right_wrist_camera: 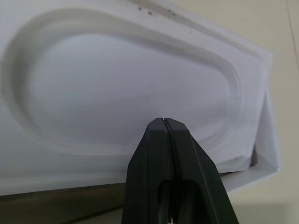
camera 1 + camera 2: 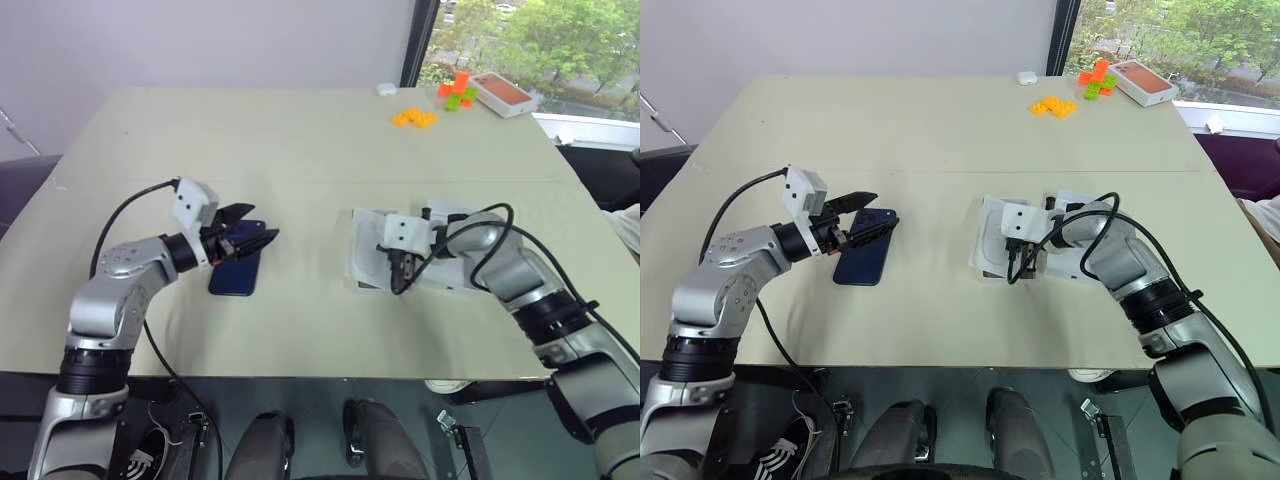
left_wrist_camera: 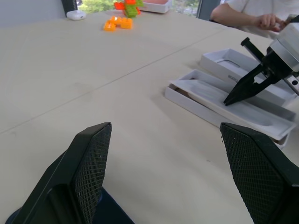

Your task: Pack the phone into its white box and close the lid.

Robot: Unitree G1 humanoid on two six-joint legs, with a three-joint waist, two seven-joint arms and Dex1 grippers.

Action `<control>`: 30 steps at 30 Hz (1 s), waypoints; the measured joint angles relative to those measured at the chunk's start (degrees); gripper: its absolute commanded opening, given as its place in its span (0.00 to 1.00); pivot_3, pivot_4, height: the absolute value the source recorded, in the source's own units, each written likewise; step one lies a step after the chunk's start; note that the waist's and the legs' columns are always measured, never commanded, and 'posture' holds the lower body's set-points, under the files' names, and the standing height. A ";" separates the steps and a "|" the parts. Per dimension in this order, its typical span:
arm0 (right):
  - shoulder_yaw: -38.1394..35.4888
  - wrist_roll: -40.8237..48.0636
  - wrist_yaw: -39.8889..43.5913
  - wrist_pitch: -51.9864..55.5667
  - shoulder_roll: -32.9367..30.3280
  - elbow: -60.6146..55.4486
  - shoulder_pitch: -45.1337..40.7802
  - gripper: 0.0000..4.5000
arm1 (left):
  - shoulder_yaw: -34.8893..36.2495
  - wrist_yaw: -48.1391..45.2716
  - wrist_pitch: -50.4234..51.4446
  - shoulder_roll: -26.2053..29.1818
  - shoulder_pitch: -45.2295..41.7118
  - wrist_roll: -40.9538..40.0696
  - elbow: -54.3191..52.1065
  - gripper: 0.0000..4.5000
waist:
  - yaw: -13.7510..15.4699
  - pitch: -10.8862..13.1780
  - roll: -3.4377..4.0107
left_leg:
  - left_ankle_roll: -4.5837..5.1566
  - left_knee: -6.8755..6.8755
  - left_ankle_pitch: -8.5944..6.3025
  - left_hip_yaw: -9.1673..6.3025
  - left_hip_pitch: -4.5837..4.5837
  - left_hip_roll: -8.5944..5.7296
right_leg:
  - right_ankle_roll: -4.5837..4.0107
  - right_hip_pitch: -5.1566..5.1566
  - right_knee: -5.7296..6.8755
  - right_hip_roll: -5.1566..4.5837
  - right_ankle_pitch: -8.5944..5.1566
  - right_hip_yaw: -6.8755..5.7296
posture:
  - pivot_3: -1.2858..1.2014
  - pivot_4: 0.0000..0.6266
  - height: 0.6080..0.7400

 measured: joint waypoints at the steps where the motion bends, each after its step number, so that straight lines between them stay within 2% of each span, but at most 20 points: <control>1: 0.09 -0.67 0.06 -0.88 0.00 0.44 -0.25 0.01 | 0.00 0.04 0.00 -0.03 -0.15 0.00 0.17 0.87 | 0.00 0.00 0.00 | 0.00 0.00 0.00 0.00 0.00 0.00 | 0.00 0.00 0.00 0.00 0.00 0.00 | 0.52 0.24 1.00; 10: 1.02 -6.93 -0.46 -9.07 -1.92 5.97 -2.66 0.01 | 0.09 0.94 0.00 -0.99 -1.13 -0.01 0.64 0.87 | -0.09 0.00 0.00 | -0.01 0.00 0.01 0.00 0.00 0.00 | 0.00 0.00 -0.03 0.00 0.00 0.00 | 0.52 0.24 1.00; 17: -0.79 -2.65 2.34 -4.45 2.01 3.37 -1.72 0.01 | 0.09 1.11 0.01 -1.03 -1.12 -0.01 0.75 0.87 | -0.10 0.00 0.00 | -0.02 -0.01 0.01 -0.01 -0.01 0.03 | 0.00 -0.02 -0.01 0.02 0.01 -0.01 | 0.52 0.24 1.00; 25: -2.11 -0.04 4.25 -0.38 2.56 -0.43 -0.11 0.01 | 0.17 1.30 0.07 -1.03 -1.11 -0.04 0.80 0.87 | -0.05 0.00 0.00 | -0.01 -0.01 0.00 -0.01 -0.03 0.02 | 0.00 -0.02 -0.04 0.01 0.01 -0.01 | 0.52 0.24 1.00; 30: -2.09 -1.30 1.24 -2.41 3.98 1.65 -0.20 0.01 | 0.18 1.41 0.13 -1.10 -1.13 -0.09 0.97 0.87 | -0.18 0.00 0.00 | -0.02 -0.01 0.01 0.00 0.01 0.02 | 0.00 -0.02 -0.01 0.01 0.01 -0.01 | 0.52 0.24 1.00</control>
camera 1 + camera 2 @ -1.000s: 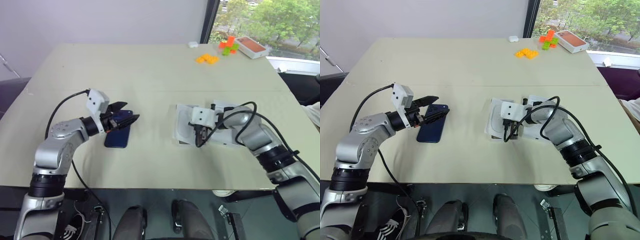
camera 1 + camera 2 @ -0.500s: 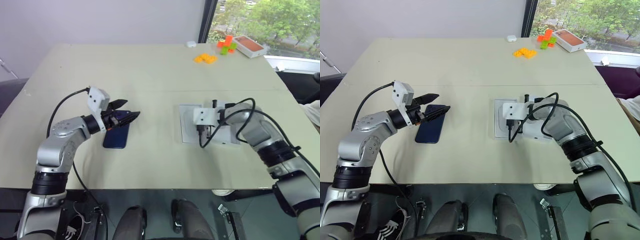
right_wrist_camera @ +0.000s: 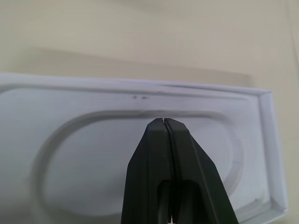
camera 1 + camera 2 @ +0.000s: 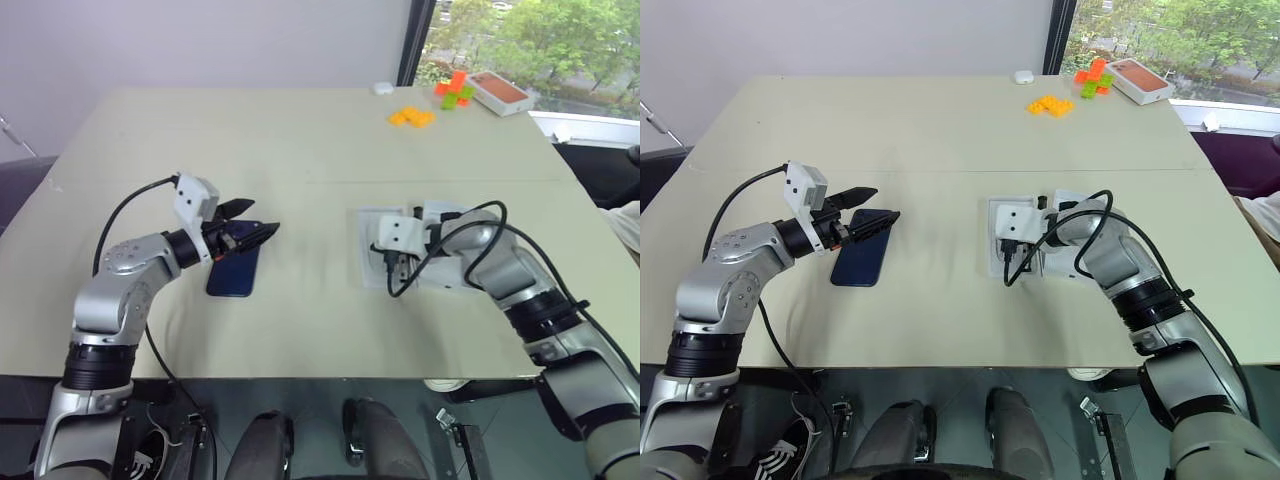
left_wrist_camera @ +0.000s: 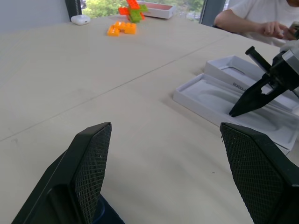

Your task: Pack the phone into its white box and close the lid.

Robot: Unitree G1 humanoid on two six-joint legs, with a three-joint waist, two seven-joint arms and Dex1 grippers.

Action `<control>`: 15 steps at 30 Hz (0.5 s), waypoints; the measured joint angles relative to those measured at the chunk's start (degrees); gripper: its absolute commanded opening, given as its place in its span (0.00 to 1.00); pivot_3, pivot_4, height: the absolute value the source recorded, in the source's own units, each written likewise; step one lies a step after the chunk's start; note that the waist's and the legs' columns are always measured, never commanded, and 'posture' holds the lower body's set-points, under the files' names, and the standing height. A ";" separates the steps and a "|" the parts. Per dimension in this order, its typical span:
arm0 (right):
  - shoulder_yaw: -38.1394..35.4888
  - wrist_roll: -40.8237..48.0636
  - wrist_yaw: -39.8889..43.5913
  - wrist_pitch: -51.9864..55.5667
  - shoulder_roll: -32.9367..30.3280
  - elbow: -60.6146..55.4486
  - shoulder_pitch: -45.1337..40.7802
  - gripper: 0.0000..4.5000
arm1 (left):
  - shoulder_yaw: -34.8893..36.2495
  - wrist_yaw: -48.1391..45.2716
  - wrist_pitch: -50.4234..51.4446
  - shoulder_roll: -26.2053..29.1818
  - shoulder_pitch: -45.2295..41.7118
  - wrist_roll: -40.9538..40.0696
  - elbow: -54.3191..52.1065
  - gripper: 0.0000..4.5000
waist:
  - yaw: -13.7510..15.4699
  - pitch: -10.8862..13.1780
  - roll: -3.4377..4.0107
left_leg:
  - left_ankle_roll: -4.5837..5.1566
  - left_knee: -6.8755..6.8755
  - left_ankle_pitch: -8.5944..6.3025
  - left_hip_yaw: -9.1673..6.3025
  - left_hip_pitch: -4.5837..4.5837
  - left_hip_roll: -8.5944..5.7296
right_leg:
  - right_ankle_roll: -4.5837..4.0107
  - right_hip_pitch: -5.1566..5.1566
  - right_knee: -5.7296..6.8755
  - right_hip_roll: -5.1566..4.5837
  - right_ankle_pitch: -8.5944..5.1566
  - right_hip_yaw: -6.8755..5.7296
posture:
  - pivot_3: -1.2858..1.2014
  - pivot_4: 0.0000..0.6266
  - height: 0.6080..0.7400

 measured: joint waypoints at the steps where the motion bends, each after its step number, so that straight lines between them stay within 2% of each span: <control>1: 0.05 -0.60 -1.57 -0.83 1.10 1.46 -0.22 0.01 | 0.00 0.10 0.00 -0.12 -0.04 0.00 0.12 0.87 | -0.02 0.00 0.00 | 0.00 0.00 0.00 0.01 0.00 0.00 | 0.00 0.00 0.02 0.00 0.00 0.00 | 0.52 0.24 1.00; 5: 0.59 -4.00 -9.48 -5.12 4.80 7.61 -1.98 0.01 | -0.09 0.24 0.10 -0.69 -0.36 0.03 0.36 0.87 | -0.08 0.00 0.00 | -0.05 0.01 0.03 0.02 0.02 0.00 | -0.01 -0.01 0.06 0.00 0.01 0.01 | 0.52 0.24 1.00; 10: 1.45 -8.58 -16.69 -9.71 5.69 14.31 -4.46 0.01 | -0.01 0.69 0.24 -0.66 -0.33 0.02 0.35 0.87 | -0.05 0.00 0.00 | -0.28 0.00 0.16 0.03 -0.04 -0.01 | -0.01 -0.04 0.03 -0.01 0.01 0.01 | 0.52 0.24 1.00; 15: 1.54 -8.80 -16.00 -11.40 6.02 16.17 -4.99 0.01 | 0.02 0.97 0.28 -0.65 -0.16 0.01 0.19 0.87 | -0.05 0.00 0.00 | -0.25 -0.01 0.14 0.03 -0.05 0.00 | -0.01 -0.04 0.01 0.00 0.01 0.01 | 0.52 0.24 1.00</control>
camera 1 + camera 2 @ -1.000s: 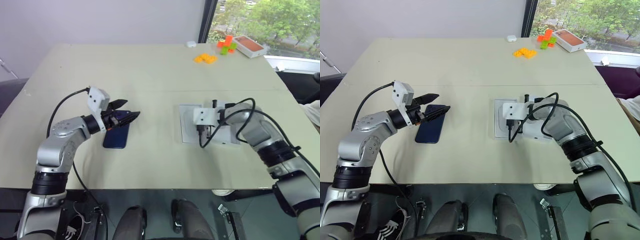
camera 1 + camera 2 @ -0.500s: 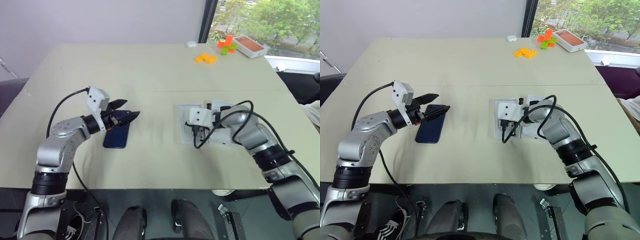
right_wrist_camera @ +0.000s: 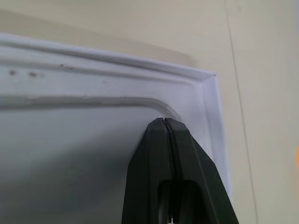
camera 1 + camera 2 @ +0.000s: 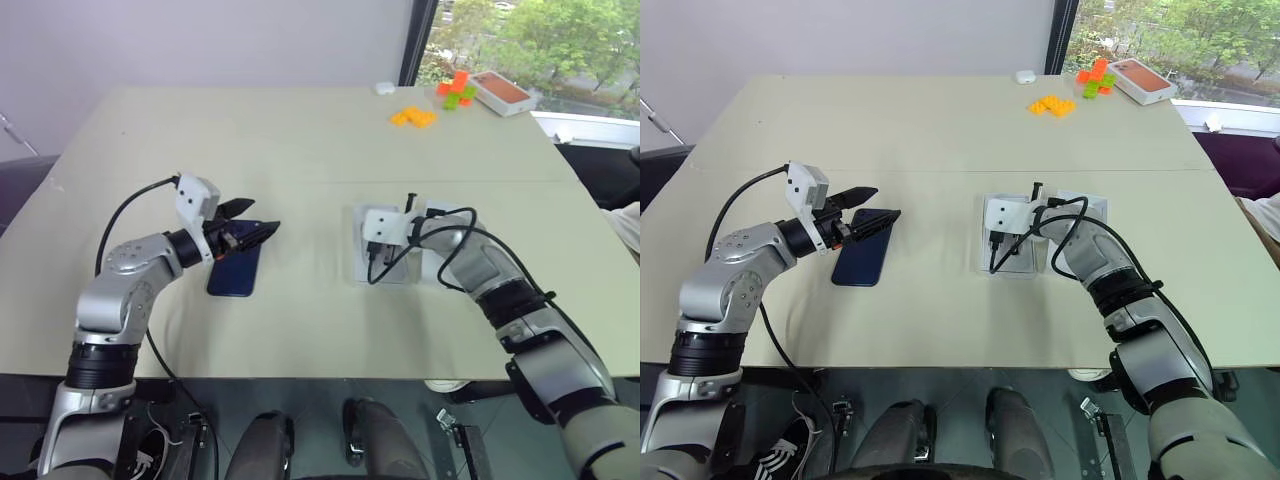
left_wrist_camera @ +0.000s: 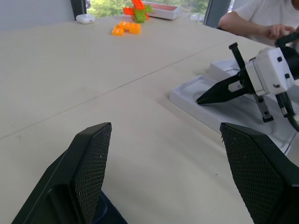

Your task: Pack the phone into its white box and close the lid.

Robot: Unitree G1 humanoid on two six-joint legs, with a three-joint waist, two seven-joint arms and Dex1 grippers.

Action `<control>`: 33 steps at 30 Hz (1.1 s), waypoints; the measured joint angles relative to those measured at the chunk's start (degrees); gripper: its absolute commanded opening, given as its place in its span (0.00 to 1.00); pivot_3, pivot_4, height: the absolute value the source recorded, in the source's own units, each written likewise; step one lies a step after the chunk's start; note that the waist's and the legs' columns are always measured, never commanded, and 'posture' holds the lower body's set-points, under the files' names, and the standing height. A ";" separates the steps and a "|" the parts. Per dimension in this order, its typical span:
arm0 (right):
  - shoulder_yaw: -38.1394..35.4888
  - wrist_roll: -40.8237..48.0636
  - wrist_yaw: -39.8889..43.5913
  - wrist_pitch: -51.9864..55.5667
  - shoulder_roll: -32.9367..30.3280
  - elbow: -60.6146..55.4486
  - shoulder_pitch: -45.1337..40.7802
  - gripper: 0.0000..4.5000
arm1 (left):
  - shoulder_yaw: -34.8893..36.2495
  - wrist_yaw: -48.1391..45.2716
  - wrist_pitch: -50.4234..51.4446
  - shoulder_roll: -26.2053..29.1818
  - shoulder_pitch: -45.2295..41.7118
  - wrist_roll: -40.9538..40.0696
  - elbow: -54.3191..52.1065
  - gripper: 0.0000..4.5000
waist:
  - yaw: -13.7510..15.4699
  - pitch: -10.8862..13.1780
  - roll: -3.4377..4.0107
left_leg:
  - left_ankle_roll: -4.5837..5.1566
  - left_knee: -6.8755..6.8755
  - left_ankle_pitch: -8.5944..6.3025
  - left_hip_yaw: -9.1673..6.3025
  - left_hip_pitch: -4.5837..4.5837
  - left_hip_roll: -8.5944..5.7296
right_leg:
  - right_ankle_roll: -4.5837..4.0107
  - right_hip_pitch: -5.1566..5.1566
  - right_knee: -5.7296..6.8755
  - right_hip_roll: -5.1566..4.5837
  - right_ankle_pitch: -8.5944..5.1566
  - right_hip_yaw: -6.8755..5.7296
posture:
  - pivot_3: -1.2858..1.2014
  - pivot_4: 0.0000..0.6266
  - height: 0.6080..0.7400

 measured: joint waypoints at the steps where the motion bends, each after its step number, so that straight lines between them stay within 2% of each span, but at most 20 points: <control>1: -0.05 0.62 1.19 0.11 -0.02 -0.53 0.12 0.01 | 0.00 0.02 0.00 -0.01 0.02 0.00 -0.03 0.87 | -0.02 0.00 0.00 | 0.03 0.00 -0.02 0.00 0.01 0.00 | 0.00 0.00 0.00 0.00 0.00 0.00 | 0.52 0.24 1.00; 8: -1.75 7.56 15.43 4.79 -4.04 -11.97 5.45 0.01 | 0.22 0.05 0.01 0.42 0.40 -0.03 -0.48 0.87 | 0.08 0.00 0.00 | 0.26 0.01 -0.14 -0.02 0.14 0.01 | 0.00 0.14 0.02 0.01 0.00 -0.01 | 0.52 0.24 1.00; 12: -3.26 9.16 14.38 8.70 -1.09 -12.47 5.75 0.01 | 0.42 0.04 0.00 0.46 0.38 -0.03 -0.48 0.87 | -0.23 -0.01 0.00 | 0.23 0.02 -0.13 -0.01 0.19 0.01 | -0.02 0.13 0.08 0.02 0.02 0.00 | 0.52 0.24 1.00; 15: -6.82 14.52 14.52 14.67 1.93 -13.50 5.69 0.01 | 0.41 0.02 0.00 0.46 0.33 -0.02 -0.48 0.87 | 0.05 0.00 0.00 | 0.19 0.03 -0.11 -0.04 0.16 0.02 | -0.02 0.03 0.26 0.02 0.02 0.00 | 0.52 0.24 1.00; 18: -10.23 21.12 18.76 23.10 1.12 -18.04 5.68 0.20 | 0.43 -0.12 0.00 0.77 0.33 0.02 -0.24 0.87 | 0.35 0.00 0.01 | 0.20 0.03 -0.11 -0.07 0.10 0.01 | -0.02 0.02 0.23 0.00 0.01 -0.02 | 0.52 0.24 1.00; 21: -12.14 25.90 22.74 31.58 -2.15 -22.80 5.75 0.52 | 0.53 -0.28 -0.01 0.99 0.29 0.02 0.19 0.87 | 0.28 0.00 0.01 | 0.26 0.03 -0.14 -0.06 0.07 0.00 | -0.02 0.04 0.12 -0.02 0.01 -0.02 | 0.52 0.24 1.00; 25: -11.74 29.17 27.62 37.55 -7.82 -29.38 8.51 0.99 | 0.62 -0.46 -0.04 1.36 0.33 0.02 0.28 0.87 | 0.25 0.00 0.01 | 0.28 -0.01 -0.16 -0.07 0.03 0.01 | -0.01 0.03 0.03 -0.01 0.01 -0.04 | 0.52 0.24 1.00; 33: -6.22 29.48 28.67 40.60 -10.43 -35.19 11.32 1.00 | 0.62 -0.96 -0.06 1.46 0.33 0.01 0.25 0.87 | 0.15 0.00 0.00 | 0.27 0.03 -0.15 -0.04 0.08 0.01 | -0.01 0.04 0.10 0.00 0.01 -0.03 | 0.52 0.24 1.00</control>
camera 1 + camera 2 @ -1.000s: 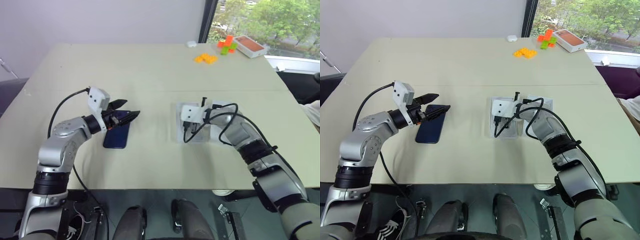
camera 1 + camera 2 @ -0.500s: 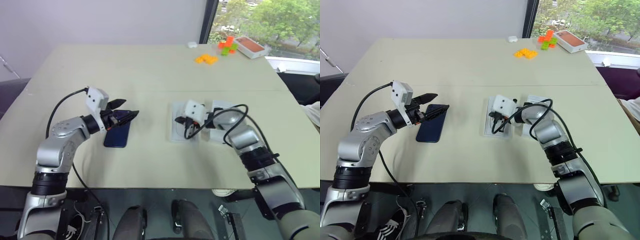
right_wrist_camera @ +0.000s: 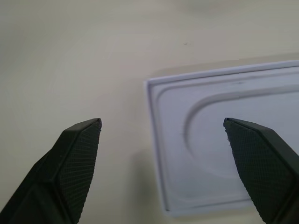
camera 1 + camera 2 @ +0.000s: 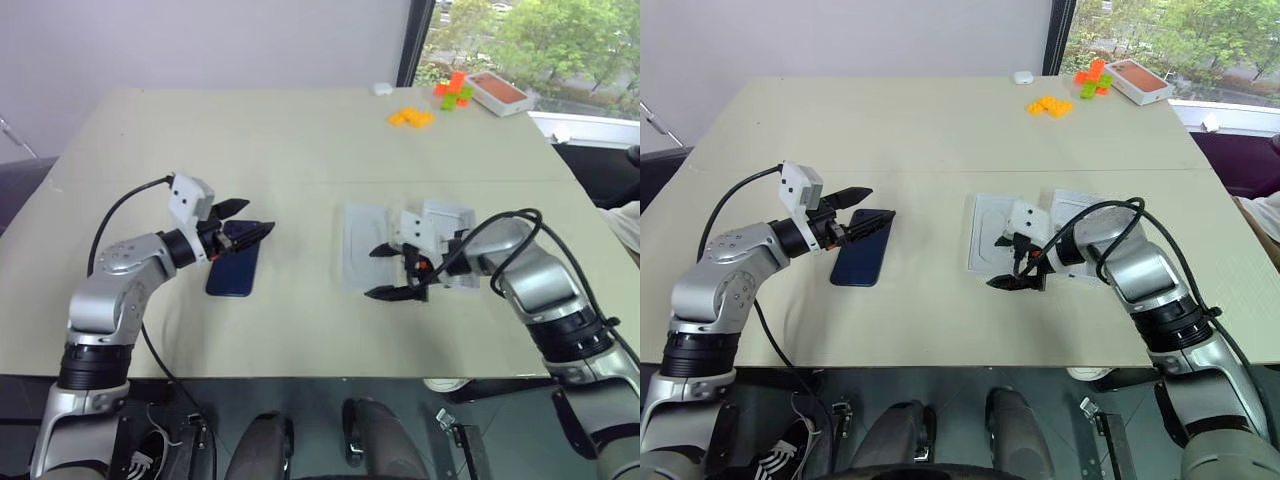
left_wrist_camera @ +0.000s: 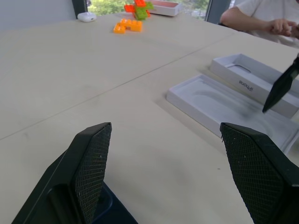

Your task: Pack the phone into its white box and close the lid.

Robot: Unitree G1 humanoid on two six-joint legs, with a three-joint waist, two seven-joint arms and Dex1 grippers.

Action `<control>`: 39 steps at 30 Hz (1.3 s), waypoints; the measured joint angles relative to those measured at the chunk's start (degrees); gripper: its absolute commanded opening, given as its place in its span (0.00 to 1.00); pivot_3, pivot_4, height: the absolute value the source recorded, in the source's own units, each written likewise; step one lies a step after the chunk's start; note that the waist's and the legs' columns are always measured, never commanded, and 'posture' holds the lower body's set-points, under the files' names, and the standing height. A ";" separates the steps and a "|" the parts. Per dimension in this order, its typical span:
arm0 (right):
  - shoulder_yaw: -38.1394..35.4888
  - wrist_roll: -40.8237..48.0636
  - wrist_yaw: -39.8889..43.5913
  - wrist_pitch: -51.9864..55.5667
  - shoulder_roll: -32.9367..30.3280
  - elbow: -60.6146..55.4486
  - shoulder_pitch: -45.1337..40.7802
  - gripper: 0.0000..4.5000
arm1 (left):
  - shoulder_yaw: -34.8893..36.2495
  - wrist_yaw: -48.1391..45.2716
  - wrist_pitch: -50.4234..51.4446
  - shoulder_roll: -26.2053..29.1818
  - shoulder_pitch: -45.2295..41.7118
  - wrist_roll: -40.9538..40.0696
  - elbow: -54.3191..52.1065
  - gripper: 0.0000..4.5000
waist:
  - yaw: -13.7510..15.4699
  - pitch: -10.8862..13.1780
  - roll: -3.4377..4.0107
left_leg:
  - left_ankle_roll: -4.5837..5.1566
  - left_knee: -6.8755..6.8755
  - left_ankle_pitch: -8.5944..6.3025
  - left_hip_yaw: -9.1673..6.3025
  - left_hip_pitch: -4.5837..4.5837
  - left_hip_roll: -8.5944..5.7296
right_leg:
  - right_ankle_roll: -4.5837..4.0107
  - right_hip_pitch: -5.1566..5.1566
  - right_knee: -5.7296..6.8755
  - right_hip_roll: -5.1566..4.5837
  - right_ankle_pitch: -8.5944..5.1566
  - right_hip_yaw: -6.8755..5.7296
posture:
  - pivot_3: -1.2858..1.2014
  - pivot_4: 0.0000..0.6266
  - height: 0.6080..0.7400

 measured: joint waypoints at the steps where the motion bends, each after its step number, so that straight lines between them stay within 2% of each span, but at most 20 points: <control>1: 0.71 -0.54 -0.65 0.14 0.00 0.00 0.20 1.00 | 0.01 -0.08 0.00 0.01 0.00 -0.02 0.00 0.87 | 0.02 0.00 0.00 | 0.00 0.01 0.00 0.00 0.00 0.00 | 0.00 0.01 0.00 0.00 0.00 0.00 | 0.52 0.24 1.00; 7: 4.26 -4.50 -3.64 -1.10 -0.08 0.63 0.45 1.00 | 0.02 -0.30 0.00 0.12 0.13 -0.03 0.00 0.87 | 0.03 0.00 0.00 | 0.00 0.01 0.00 0.00 -0.03 -0.01 | 0.00 -0.01 -0.03 -0.01 0.00 0.00 | 0.52 0.24 1.00; 10: 4.88 -5.69 -4.29 -2.29 -0.10 1.41 0.44 0.69 | 0.03 -0.22 0.00 0.11 0.14 -0.03 -0.01 0.87 | 0.03 0.00 -0.01 | 0.00 0.01 0.00 0.00 -0.01 0.00 | 0.00 0.00 -0.03 -0.01 0.00 0.00 | 0.52 0.24 1.00; 14: 4.93 -6.14 -4.20 -3.54 -0.10 1.42 0.43 0.23 | 0.03 -0.09 0.01 0.11 0.15 -0.02 -0.01 0.87 | 0.05 0.00 -0.01 | 0.00 0.01 0.00 0.00 -0.01 -0.01 | 0.00 0.01 -0.03 0.00 0.00 0.00 | 0.52 0.24 1.00; 15: 5.00 -6.27 -4.21 -4.20 -0.06 1.14 0.26 0.13 | 0.03 -0.03 0.01 0.11 0.16 -0.02 -0.02 0.87 | 0.04 0.00 -0.01 | 0.00 0.01 0.00 -0.01 0.01 -0.01 | 0.00 0.03 -0.03 0.00 0.00 0.00 | 0.52 0.24 1.00; 16: 4.98 -6.43 -4.23 -4.48 -0.25 1.21 0.09 0.09 | 0.03 0.03 0.01 0.10 0.17 -0.02 -0.03 0.87 | 0.00 -0.01 -0.02 | 0.00 0.01 0.00 0.00 0.02 0.00 | 0.00 0.05 -0.04 0.00 0.00 0.00 | 0.52 0.24 1.00; 23: 5.00 -6.70 -3.09 -7.07 -1.40 0.51 1.11 0.09 | 0.04 0.10 0.01 0.29 0.65 -0.02 -0.11 0.87 | -0.01 -0.01 -0.02 | 0.00 0.02 0.00 -0.01 0.05 0.00 | 0.00 0.08 -0.04 0.01 0.00 -0.01 | 0.52 0.24 1.00; 32: 2.99 -0.87 1.90 -4.36 -3.45 -7.66 5.51 0.09 | 0.40 0.05 0.01 0.55 0.70 -0.02 -0.09 0.87 | 0.02 -0.01 -0.02 | 0.00 0.02 0.00 -0.02 0.06 0.00 | 0.00 0.10 -0.06 0.01 0.00 -0.01 | 0.52 0.24 1.00; 39: 3.82 1.07 -0.45 1.84 0.31 -5.23 5.03 0.86 | 0.40 0.00 0.00 0.57 0.69 0.05 -0.01 0.87 | 0.05 -0.01 -0.02 | -0.01 0.02 0.00 -0.03 0.05 0.00 | 0.00 0.10 -0.05 0.01 0.00 -0.01 | 0.52 0.24 1.00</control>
